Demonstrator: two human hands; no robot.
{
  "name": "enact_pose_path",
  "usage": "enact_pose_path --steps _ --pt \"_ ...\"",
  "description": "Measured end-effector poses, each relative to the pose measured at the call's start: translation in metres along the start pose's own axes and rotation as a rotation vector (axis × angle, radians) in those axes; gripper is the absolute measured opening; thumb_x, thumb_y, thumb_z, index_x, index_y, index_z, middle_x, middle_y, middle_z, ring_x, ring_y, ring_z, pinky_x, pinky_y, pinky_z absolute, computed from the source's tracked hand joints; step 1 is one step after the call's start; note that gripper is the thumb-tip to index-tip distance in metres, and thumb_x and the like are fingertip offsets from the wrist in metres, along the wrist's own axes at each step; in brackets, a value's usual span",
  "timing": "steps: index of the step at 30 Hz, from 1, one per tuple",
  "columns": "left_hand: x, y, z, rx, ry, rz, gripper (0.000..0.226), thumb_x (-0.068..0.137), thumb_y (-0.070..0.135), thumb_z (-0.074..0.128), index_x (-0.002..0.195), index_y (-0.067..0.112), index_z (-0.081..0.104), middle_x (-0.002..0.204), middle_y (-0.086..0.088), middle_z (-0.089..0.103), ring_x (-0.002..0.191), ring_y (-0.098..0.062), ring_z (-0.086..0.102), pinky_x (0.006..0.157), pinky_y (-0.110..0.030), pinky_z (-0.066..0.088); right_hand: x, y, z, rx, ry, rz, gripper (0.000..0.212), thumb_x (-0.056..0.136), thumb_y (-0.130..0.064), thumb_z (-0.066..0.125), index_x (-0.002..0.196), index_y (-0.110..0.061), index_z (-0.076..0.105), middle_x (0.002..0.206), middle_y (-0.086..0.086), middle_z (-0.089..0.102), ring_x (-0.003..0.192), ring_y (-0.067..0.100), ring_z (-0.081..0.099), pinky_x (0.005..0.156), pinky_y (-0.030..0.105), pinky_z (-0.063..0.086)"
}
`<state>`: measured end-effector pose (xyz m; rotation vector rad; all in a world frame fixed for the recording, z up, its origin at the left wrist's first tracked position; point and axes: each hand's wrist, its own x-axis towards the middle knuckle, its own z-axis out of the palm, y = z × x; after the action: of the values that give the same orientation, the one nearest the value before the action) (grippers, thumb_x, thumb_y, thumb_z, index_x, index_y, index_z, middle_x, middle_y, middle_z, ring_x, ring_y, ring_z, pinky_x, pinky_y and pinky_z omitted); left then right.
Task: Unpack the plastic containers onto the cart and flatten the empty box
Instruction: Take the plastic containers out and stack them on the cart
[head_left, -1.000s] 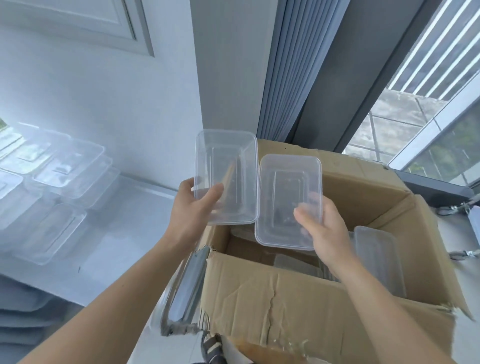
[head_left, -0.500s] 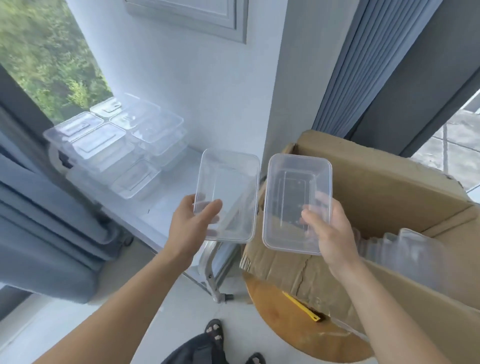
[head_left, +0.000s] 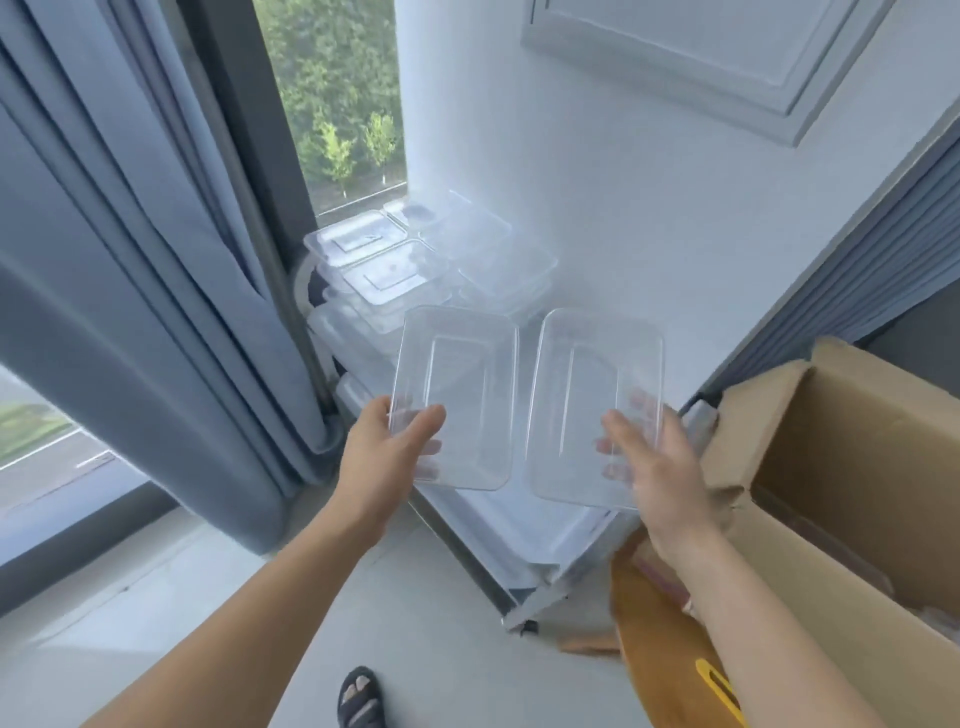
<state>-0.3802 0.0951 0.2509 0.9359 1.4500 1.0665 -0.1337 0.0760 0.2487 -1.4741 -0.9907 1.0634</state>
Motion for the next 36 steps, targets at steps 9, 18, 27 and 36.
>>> enact_pose_path --steps 9,18,27,36 --pt "0.085 0.008 -0.113 0.067 0.024 -0.008 0.033 0.083 0.041 0.074 0.109 0.024 0.062 0.097 0.001 0.075 0.088 -0.020 0.074 0.067 -0.036 0.053 0.027 0.001 0.128 0.014 0.008 0.039 0.024 0.096 -0.030 0.062 0.118 -0.035 0.053 0.103 -0.008 0.065 0.100 0.019 0.066 0.083 0.037 0.054" --pt "0.152 0.028 -0.117 0.084 0.025 -0.024 0.043 0.074 0.046 0.073 0.108 0.022 0.062 0.097 0.002 0.075 0.086 -0.015 0.074 0.071 -0.033 0.055 0.089 0.021 0.159 0.014 0.096 0.108 0.040 0.096 -0.033 0.063 0.132 -0.028 0.045 0.113 -0.006 0.062 0.099 0.015 0.067 0.084 0.035 0.053" --pt "0.226 0.044 -0.116 0.231 -0.034 -0.050 0.022 0.088 0.036 0.073 0.104 0.029 0.060 0.094 0.005 0.073 0.084 -0.018 0.072 0.067 -0.043 0.057 0.150 0.047 0.200 0.025 0.130 0.293 0.030 0.097 -0.035 0.062 0.122 -0.030 0.046 0.108 -0.012 0.060 0.102 0.014 0.064 0.083 0.037 0.052" --pt "0.294 0.044 -0.123 0.301 -0.312 -0.114 0.041 0.085 0.040 0.075 0.118 0.020 0.059 0.110 0.004 0.071 0.088 -0.011 0.073 0.061 -0.018 0.050 0.186 0.069 0.234 -0.028 0.337 0.445 0.014 0.097 -0.039 0.062 0.099 -0.034 0.049 0.106 -0.008 0.061 0.095 0.015 0.062 0.073 0.033 0.049"
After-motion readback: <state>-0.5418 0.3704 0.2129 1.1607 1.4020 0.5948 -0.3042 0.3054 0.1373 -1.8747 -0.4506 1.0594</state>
